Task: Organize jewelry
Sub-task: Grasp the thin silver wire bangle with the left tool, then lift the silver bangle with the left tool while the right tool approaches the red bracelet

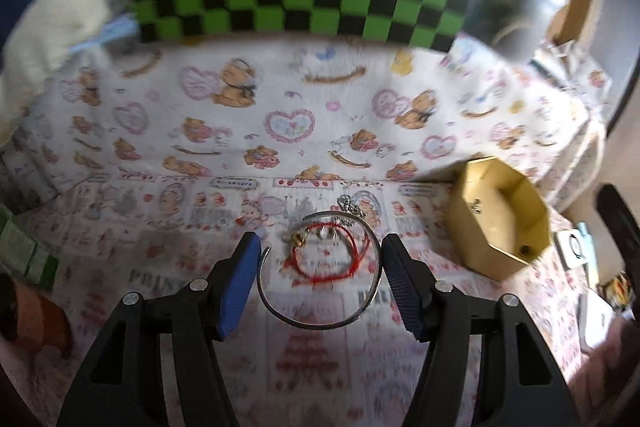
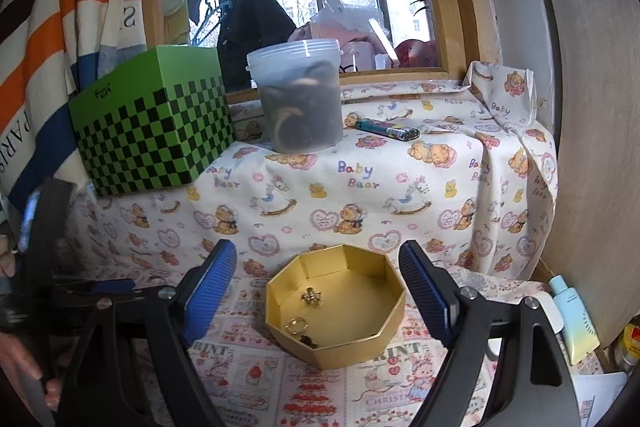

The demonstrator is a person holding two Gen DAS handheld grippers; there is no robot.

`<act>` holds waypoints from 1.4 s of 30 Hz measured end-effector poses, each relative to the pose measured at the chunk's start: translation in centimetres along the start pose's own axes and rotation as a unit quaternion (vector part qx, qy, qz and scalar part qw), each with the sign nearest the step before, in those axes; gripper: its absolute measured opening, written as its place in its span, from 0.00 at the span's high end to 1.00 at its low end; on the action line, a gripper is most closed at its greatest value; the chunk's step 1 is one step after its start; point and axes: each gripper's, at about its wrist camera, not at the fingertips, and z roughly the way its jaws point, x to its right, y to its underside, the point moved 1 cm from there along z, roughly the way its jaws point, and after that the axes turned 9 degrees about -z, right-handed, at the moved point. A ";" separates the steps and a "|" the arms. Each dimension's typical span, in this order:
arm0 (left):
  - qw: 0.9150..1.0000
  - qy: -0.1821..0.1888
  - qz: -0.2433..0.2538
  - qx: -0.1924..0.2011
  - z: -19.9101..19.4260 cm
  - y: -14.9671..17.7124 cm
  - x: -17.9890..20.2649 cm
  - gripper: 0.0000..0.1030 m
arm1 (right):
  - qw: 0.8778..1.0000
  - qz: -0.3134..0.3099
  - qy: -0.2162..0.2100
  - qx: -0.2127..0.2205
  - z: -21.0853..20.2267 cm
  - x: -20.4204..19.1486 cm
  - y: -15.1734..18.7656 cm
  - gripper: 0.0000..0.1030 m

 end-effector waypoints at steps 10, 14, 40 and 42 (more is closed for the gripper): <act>0.994 0.049 -0.002 0.093 -6.3 1.2 -3.9 0.41 | 1.000 -0.016 -0.006 -0.004 0.0 -1.1 0.2 0.20; 0.990 0.050 -0.008 0.134 -6.7 1.1 -5.2 0.41 | 0.999 -0.015 -0.030 -0.015 -0.4 -2.0 0.1 0.20; 0.985 -0.024 -0.098 0.137 -1.8 -0.9 -14.7 0.41 | 0.943 -0.121 -0.068 -0.301 13.7 -16.6 3.5 0.26; 0.985 -0.018 -0.109 0.136 -1.9 -1.1 -15.2 0.41 | 0.942 -0.116 -0.057 -0.311 14.6 -16.6 3.6 0.31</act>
